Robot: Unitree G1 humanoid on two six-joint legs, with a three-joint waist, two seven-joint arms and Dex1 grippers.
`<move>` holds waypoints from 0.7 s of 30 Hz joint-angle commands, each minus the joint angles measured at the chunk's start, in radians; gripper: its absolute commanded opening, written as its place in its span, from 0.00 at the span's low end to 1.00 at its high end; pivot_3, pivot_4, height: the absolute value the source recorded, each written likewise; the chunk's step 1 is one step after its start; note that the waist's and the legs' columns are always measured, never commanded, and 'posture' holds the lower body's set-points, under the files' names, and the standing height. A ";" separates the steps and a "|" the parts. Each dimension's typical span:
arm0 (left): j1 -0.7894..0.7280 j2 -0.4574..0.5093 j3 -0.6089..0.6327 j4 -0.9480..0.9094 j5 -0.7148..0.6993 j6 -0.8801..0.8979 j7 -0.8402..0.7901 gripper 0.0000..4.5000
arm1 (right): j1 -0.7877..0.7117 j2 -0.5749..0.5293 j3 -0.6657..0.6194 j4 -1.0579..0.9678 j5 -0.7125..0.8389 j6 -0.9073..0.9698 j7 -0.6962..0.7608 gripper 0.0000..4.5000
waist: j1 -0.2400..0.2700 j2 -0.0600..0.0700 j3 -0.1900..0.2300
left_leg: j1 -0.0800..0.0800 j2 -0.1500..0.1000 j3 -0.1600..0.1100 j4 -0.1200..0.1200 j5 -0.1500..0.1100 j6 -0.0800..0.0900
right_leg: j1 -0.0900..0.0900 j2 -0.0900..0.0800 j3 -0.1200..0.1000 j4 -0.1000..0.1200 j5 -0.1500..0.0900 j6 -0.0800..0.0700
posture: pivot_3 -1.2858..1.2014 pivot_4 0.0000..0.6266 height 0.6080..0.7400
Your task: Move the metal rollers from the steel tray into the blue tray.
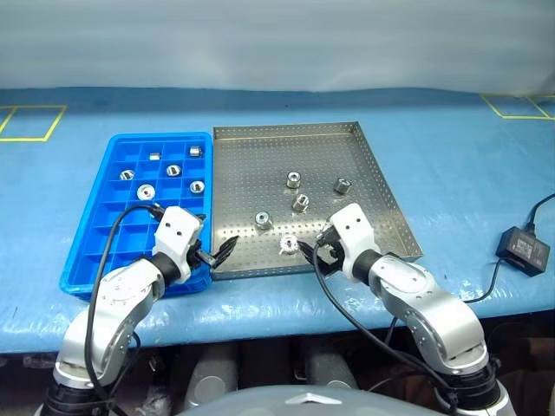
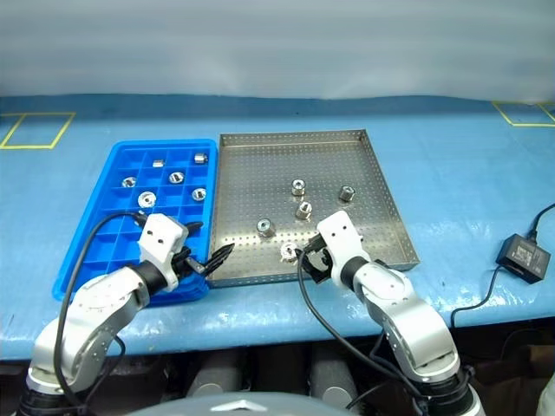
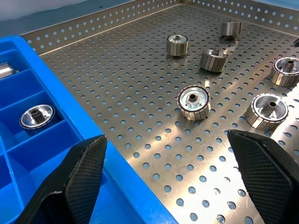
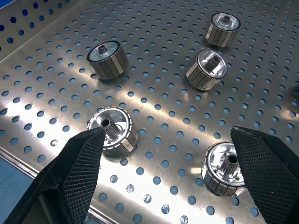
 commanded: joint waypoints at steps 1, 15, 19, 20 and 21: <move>0.002 0.009 0.009 -0.052 0.004 -0.013 -0.003 1.00 | -0.015 -0.006 0.003 -0.018 -0.008 -0.020 0.004 1.00 | 0.001 0.000 0.000 | 0.000 0.000 0.000 0.000 0.000 0.000 | 0.000 0.000 0.000 0.000 0.000 0.000 | 0.55 0.24 1.00; 0.004 0.019 0.007 -0.052 0.004 -0.017 -0.011 1.00 | -0.026 -0.001 0.004 -0.010 -0.020 -0.030 0.003 1.00 | 0.003 0.000 0.000 | 0.000 0.000 0.000 0.000 0.000 0.000 | 0.000 0.000 0.000 0.000 0.000 0.000 | 0.55 0.24 1.00; 0.003 0.020 0.009 -0.052 0.002 -0.016 -0.011 1.00 | -0.023 0.001 0.006 -0.010 -0.022 -0.028 0.003 1.00 | 0.003 0.000 0.000 | 0.000 0.000 0.000 0.000 0.000 0.000 | 0.000 0.000 0.000 0.000 0.000 0.000 | 0.55 0.24 1.00; 0.003 0.020 0.009 -0.052 0.002 -0.014 -0.010 1.00 | -0.022 0.001 0.007 -0.011 -0.022 -0.028 0.003 1.00 | 0.003 0.000 0.000 | 0.000 0.000 0.000 0.000 0.000 0.000 | 0.000 0.000 0.000 0.000 0.000 0.000 | 0.55 0.24 1.00; 0.003 0.019 0.010 -0.054 0.000 -0.013 -0.010 1.00 | -0.021 0.002 0.007 -0.011 -0.024 -0.028 0.002 1.00 | 0.003 0.000 0.000 | 0.000 0.000 0.000 0.000 0.000 0.000 | 0.000 0.000 0.000 0.000 0.000 0.000 | 0.55 0.24 1.00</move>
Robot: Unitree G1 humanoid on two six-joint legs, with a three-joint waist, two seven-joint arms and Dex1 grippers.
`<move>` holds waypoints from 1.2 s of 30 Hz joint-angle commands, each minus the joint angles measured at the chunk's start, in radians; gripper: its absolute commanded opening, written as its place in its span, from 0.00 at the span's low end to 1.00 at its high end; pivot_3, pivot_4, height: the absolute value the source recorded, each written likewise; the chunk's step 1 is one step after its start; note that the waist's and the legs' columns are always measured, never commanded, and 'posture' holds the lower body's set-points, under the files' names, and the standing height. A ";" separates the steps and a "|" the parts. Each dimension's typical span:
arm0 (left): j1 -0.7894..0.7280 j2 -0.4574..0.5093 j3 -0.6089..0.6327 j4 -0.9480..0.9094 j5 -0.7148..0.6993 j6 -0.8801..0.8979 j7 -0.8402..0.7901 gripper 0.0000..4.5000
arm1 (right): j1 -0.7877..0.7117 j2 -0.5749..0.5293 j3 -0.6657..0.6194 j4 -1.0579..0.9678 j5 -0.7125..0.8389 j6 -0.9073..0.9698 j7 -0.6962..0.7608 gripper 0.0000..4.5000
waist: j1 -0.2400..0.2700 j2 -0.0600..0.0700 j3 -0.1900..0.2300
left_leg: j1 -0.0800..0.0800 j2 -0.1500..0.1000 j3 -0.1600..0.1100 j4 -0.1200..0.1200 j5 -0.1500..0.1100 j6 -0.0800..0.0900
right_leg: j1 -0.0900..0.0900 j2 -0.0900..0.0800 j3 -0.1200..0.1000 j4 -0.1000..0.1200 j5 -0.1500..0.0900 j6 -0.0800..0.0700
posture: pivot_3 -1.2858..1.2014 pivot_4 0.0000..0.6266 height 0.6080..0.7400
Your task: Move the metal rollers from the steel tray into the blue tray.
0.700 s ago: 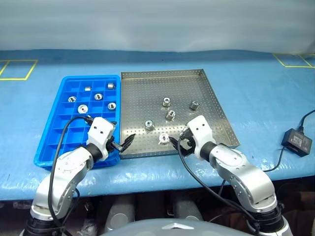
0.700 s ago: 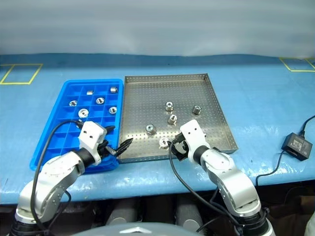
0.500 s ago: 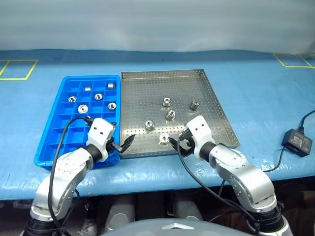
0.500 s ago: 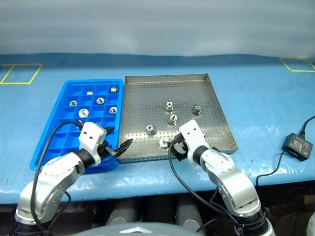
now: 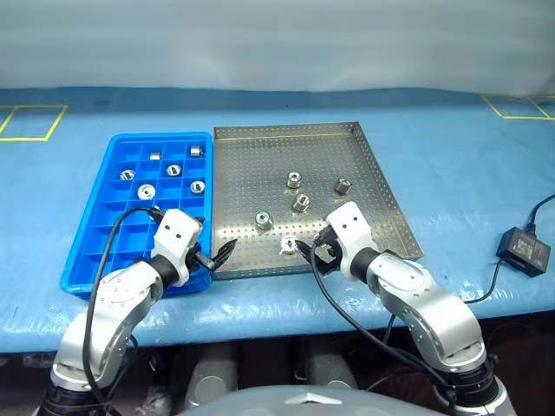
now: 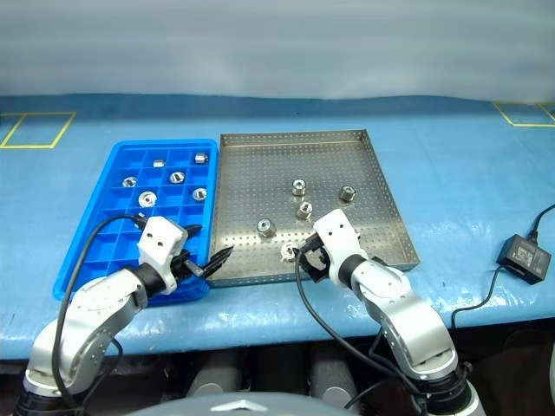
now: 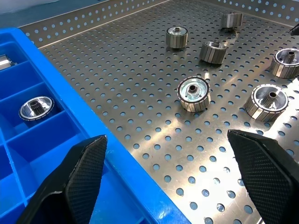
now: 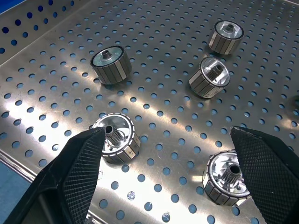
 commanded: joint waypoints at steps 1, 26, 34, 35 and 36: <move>-0.006 0.004 0.011 -0.055 -0.001 -0.011 -0.002 1.00 | -0.003 0.004 -0.008 -0.015 -0.006 -0.021 -0.004 1.00 | 0.000 0.000 0.000 | 0.000 0.000 0.000 0.000 0.000 0.000 | 0.000 0.000 0.000 0.000 0.000 0.000 | 0.55 0.24 1.00; -0.589 -0.066 -0.213 0.337 -0.018 0.217 -0.093 1.00 | 0.010 0.040 -0.008 -0.017 -0.025 -0.032 -0.030 1.00 | -0.011 0.000 0.000 | 0.000 -0.004 0.000 0.001 0.000 0.001 | 0.001 0.002 0.001 0.000 0.002 0.003 | 0.52 0.24 1.00; -0.674 -0.064 -0.373 0.546 0.092 0.177 -0.159 1.00 | 0.043 0.055 -0.011 -0.042 -0.030 -0.030 -0.053 1.00 | -0.024 0.000 0.000 | 0.000 -0.004 0.001 0.000 0.000 0.001 | 0.000 0.003 0.001 0.000 0.003 0.005 | 0.50 0.24 1.00; -0.676 -0.069 -0.377 0.566 0.108 0.172 -0.151 1.00 | 0.045 0.057 -0.011 -0.044 -0.031 -0.030 -0.057 1.00 | -0.027 0.000 0.000 | 0.000 -0.004 0.001 0.000 0.000 0.001 | 0.000 0.003 0.001 0.000 0.003 0.005 | 0.50 0.24 1.00; -0.677 -0.073 -0.377 0.580 0.118 0.169 -0.147 1.00 | 0.047 0.059 -0.011 -0.046 -0.031 -0.029 -0.059 1.00 | -0.030 0.000 0.000 | 0.000 -0.004 0.001 0.000 0.000 0.001 | 0.000 0.002 0.002 0.000 0.003 0.005 | 0.50 0.24 1.00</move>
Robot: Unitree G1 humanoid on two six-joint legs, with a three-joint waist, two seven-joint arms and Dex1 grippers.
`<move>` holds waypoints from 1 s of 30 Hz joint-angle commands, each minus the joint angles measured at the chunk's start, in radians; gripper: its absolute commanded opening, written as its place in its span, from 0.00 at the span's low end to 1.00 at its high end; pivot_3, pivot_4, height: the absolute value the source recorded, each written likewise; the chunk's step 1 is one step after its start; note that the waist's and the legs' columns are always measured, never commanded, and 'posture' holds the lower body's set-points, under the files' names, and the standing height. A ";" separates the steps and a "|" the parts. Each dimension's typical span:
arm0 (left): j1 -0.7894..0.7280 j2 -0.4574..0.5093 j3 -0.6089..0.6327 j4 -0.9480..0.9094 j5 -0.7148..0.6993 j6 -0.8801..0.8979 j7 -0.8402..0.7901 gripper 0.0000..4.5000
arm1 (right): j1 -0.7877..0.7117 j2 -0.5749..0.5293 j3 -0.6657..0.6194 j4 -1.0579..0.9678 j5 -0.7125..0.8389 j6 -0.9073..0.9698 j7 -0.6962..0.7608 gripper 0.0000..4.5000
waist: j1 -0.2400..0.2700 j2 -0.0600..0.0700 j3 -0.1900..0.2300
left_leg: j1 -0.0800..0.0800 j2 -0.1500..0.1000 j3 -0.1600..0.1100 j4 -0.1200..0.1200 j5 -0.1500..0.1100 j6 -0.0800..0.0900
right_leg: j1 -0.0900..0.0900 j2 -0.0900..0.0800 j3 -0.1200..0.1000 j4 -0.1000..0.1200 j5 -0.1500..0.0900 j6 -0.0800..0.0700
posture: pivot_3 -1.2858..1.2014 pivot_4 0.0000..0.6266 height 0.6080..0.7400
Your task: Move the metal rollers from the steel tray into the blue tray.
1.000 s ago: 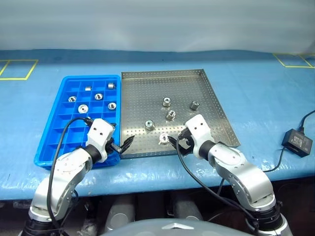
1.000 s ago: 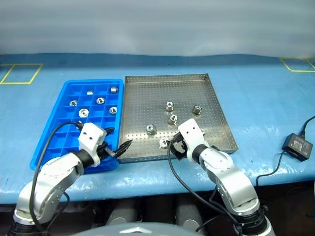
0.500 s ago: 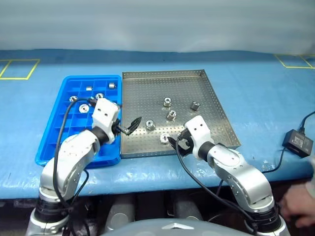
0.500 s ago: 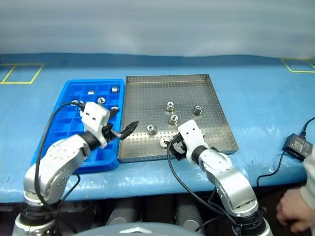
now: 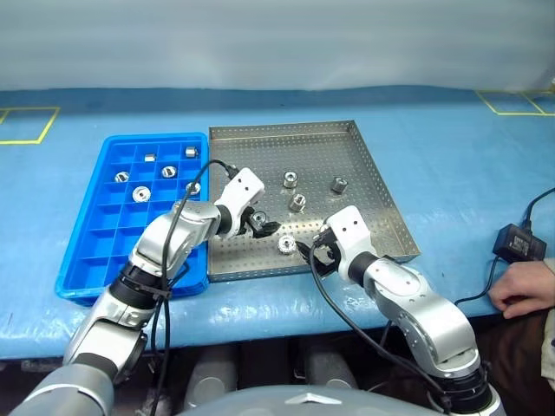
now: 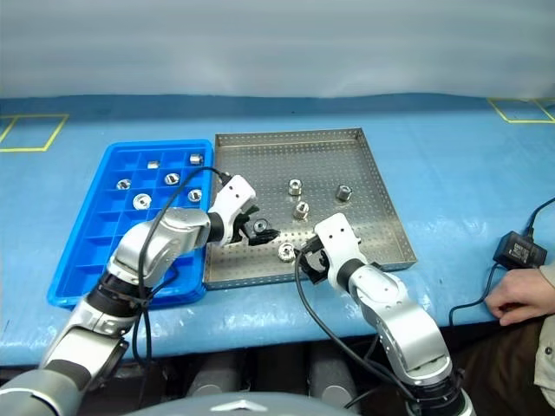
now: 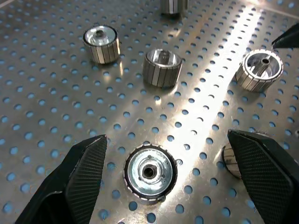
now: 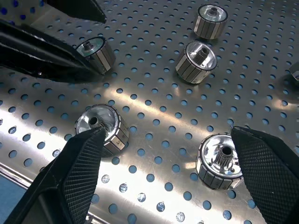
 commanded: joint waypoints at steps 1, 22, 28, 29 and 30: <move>-0.025 -0.007 -0.008 0.038 0.056 -0.038 0.008 1.00 | 0.006 0.010 -0.012 -0.047 -0.005 -0.015 -0.012 1.00 | -0.005 0.000 0.000 | 0.000 0.000 0.000 0.000 0.000 0.000 | 0.000 0.000 0.000 0.000 0.000 0.000 | 0.50 0.24 1.00; 0.206 -0.225 0.434 -0.286 0.052 -0.085 0.330 0.39 | -0.073 0.039 0.057 0.004 -0.002 -0.028 0.017 1.00 | -0.007 0.000 0.000 | 0.000 0.003 0.000 0.001 0.000 0.000 | 0.000 -0.001 0.002 0.000 0.002 0.002 | 0.53 0.24 1.00; 0.308 -0.249 0.585 -0.414 0.167 -0.106 0.551 0.39 | -0.154 0.079 0.123 0.063 0.008 -0.071 0.060 1.00 | 0.002 0.000 0.000 | 0.002 0.003 0.000 0.000 0.000 0.000 | 0.001 -0.001 0.002 0.001 0.002 0.002 | 0.56 0.24 1.00; 0.330 -0.242 0.601 -0.422 0.184 -0.112 0.568 0.39 | -0.170 0.083 0.143 0.076 0.013 -0.090 0.083 1.00 | 0.007 0.000 0.000 | 0.002 0.002 0.000 0.001 0.000 0.000 | 0.001 -0.001 0.002 0.001 0.003 0.002 | 0.56 0.24 1.00; 0.347 -0.239 0.617 -0.426 0.189 -0.116 0.578 0.39 | -0.185 0.087 0.161 0.087 0.017 -0.108 0.103 1.00 | 0.011 0.000 0.000 | 0.002 0.002 0.000 0.001 0.000 0.000 | 0.001 -0.001 0.002 0.001 0.003 0.001 | 0.57 0.24 1.00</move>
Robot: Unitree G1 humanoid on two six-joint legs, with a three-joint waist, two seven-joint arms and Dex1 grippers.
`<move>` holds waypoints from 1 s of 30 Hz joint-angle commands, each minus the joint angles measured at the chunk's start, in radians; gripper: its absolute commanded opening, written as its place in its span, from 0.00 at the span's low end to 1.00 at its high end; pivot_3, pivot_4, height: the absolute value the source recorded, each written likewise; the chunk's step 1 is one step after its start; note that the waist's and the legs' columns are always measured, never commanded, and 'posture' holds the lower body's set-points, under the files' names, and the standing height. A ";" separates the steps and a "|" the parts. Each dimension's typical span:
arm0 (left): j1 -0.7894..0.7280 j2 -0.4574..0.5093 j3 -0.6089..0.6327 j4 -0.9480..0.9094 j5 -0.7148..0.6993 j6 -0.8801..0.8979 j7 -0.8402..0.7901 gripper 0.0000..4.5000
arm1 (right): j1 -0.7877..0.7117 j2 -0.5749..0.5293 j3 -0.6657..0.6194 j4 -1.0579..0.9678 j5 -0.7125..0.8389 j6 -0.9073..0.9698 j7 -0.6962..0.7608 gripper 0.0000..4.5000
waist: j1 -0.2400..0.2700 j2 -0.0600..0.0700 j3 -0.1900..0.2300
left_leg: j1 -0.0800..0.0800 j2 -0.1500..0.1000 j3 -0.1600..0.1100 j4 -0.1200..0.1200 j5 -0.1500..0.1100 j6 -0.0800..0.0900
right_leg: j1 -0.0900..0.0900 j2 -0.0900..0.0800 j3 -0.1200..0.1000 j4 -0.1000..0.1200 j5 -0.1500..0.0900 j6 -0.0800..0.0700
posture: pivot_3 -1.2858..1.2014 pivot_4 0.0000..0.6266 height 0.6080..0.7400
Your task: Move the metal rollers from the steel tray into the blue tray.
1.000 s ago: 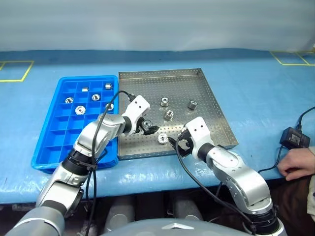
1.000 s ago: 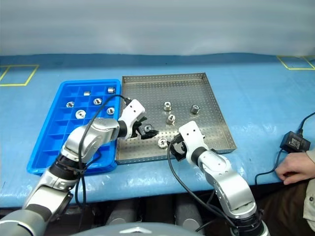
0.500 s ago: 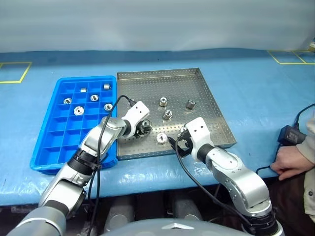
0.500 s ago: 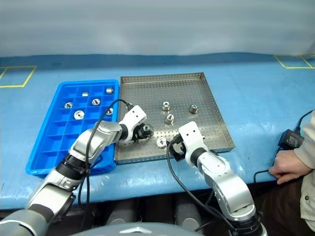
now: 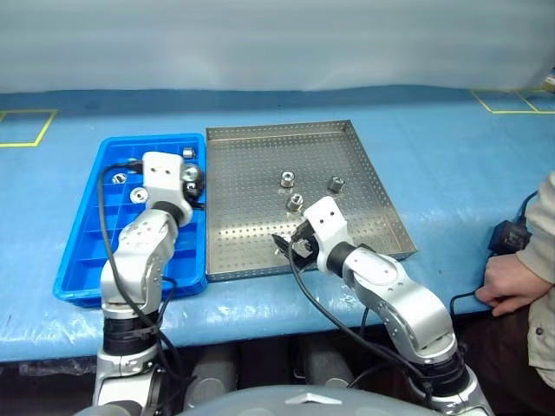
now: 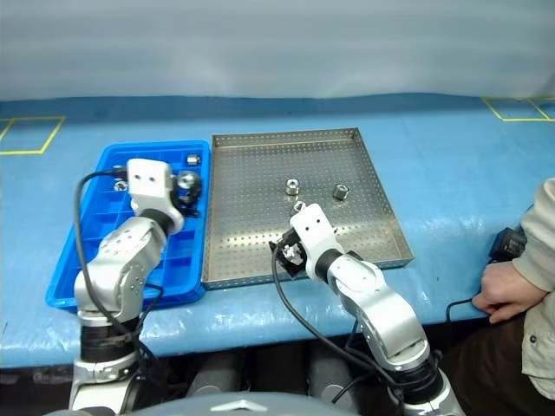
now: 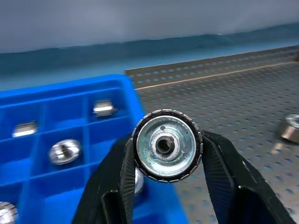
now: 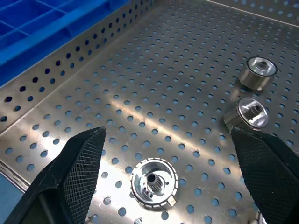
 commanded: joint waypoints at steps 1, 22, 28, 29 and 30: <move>0.044 0.011 0.061 -0.058 0.033 -0.032 0.048 0.39 | -0.054 0.022 0.052 0.018 0.022 -0.079 0.067 1.00 | 0.010 0.000 0.000 | 0.000 0.000 0.000 0.000 0.000 0.000 | 0.000 0.000 0.000 0.000 0.000 0.000 | 0.57 0.24 1.00; 0.007 0.019 0.141 0.182 0.063 -0.100 0.148 0.69 | -0.032 0.021 0.112 0.000 0.026 -0.138 0.136 1.00 | 0.038 -0.001 -0.001 | 0.000 0.000 -0.001 0.000 0.000 0.000 | 0.001 -0.002 -0.003 -0.001 0.001 -0.004 | 0.56 0.24 1.00; -0.062 0.040 0.052 0.103 0.011 -0.093 0.030 0.99 | 0.002 -0.004 0.058 -0.050 0.030 -0.114 0.107 1.00 | 0.037 -0.002 -0.001 | -0.001 0.000 -0.001 0.001 0.000 0.000 | 0.001 -0.002 -0.003 -0.001 0.000 -0.006 | 0.54 0.24 1.00; -0.082 0.044 0.030 0.094 -0.010 -0.078 -0.003 0.99 | 0.008 -0.014 0.044 -0.059 0.027 -0.109 0.100 1.00 | 0.034 -0.002 -0.001 | -0.001 0.000 -0.001 0.001 0.000 0.000 | 0.001 -0.002 -0.003 -0.001 0.000 -0.006 | 0.53 0.24 1.00; -0.104 0.051 0.000 0.085 -0.039 -0.051 -0.049 0.99 | 0.016 -0.022 0.022 -0.069 0.024 -0.103 0.091 1.00 | 0.032 -0.002 -0.001 | 0.000 -0.001 -0.001 0.001 0.000 0.000 | 0.001 -0.002 -0.002 -0.001 0.000 -0.006 | 0.53 0.24 1.00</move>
